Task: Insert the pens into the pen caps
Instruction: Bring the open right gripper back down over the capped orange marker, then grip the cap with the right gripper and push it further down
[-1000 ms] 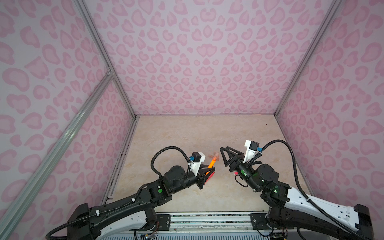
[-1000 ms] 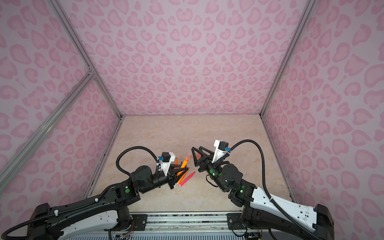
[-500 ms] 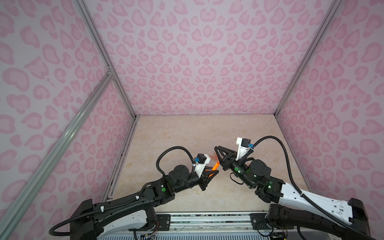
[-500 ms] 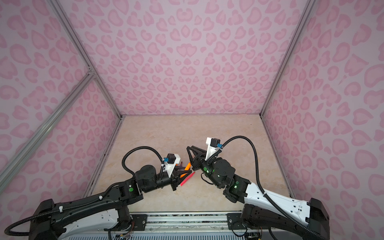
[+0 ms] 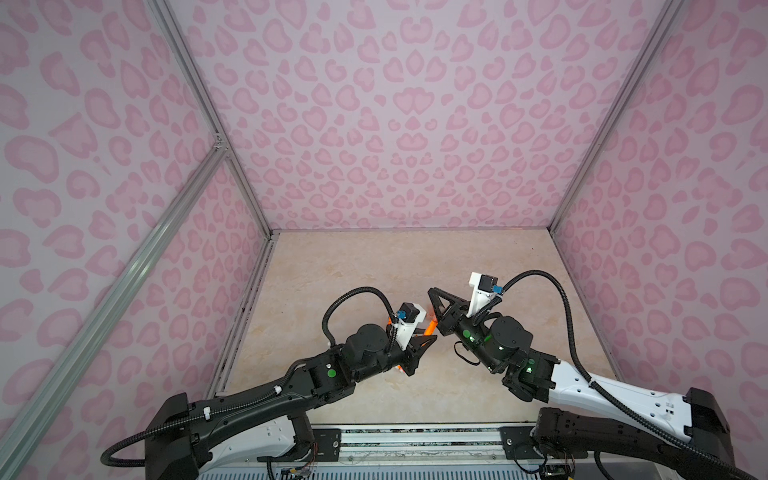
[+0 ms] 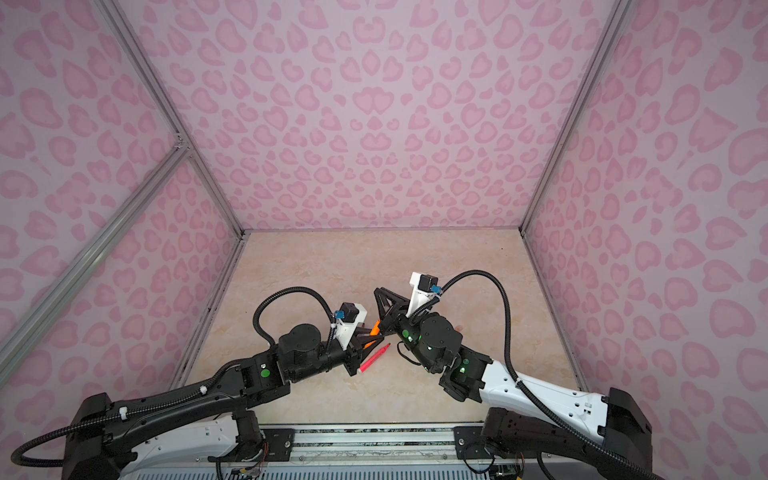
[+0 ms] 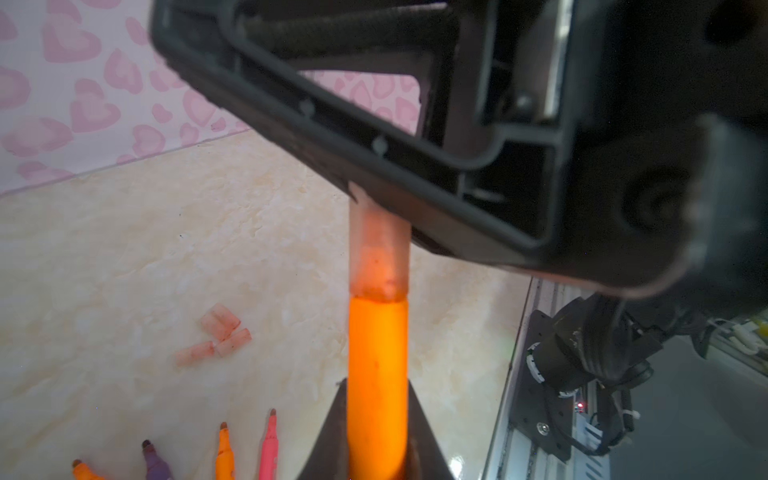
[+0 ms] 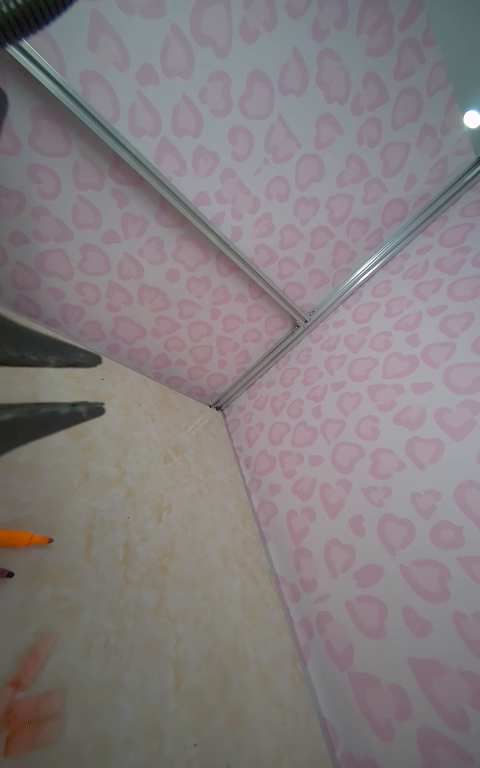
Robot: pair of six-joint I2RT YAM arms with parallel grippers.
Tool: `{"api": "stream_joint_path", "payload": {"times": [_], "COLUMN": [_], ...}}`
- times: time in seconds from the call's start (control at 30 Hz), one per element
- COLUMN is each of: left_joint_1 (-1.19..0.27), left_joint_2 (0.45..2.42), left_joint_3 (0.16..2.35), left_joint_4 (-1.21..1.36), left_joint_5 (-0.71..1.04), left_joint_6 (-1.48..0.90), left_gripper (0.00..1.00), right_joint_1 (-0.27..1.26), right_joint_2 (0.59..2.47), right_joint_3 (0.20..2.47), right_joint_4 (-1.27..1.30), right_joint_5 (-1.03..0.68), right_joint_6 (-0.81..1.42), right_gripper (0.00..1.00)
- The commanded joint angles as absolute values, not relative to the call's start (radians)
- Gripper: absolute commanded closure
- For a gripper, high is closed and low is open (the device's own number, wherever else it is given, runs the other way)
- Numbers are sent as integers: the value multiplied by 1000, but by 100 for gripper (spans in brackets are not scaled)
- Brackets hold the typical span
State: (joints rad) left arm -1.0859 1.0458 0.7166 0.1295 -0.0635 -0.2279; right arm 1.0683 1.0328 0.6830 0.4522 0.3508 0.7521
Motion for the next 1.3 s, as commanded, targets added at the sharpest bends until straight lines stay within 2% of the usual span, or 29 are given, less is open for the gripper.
{"api": "stream_joint_path", "payload": {"times": [0.0, 0.23, 0.33, 0.43, 0.53, 0.67, 0.77, 0.9, 1.03, 1.13, 1.27], "left_joint_1": [-1079, -1077, -1036, -927, -910, -910, -911, -913, -920, -922, -919], "left_joint_2": [1060, 1115, 1121, 1121, 1105, 1094, 1099, 1115, 1124, 1128, 1112], "left_joint_3": [782, 865, 886, 906, 916, 922, 915, 933, 956, 970, 973], "left_joint_4": [255, 241, 241, 245, 241, 238, 261, 264, 259, 251, 243], "left_joint_5": [-293, -350, -215, 47, 99, 89, 53, -52, -148, -154, -101], "left_joint_6": [-206, -157, -170, -238, -211, -191, -185, -170, -158, -158, -175], "left_gripper": [96, 96, 96, 96, 96, 96, 96, 97, 97, 97, 97], "right_joint_1": [1099, 1111, 1120, 1130, 1132, 1134, 1140, 1177, 1183, 1196, 1197], "right_joint_2": [1042, 1059, 1073, 1072, 1049, 1057, 1088, 1117, 1160, 1167, 1118], "right_joint_3": [680, 664, 664, 641, 601, 632, 675, 714, 752, 771, 706], "right_joint_4": [326, 275, 288, 345, 397, 319, 288, 204, 146, 115, 195], "right_joint_5": [288, 371, 355, 324, 324, 346, 296, 368, 360, 391, 408], "right_joint_6": [786, 874, 866, 815, 799, 851, 867, 914, 963, 959, 920], "right_gripper": [100, 100, 100, 100, 100, 100, 100, 100, 100, 100, 100]}}
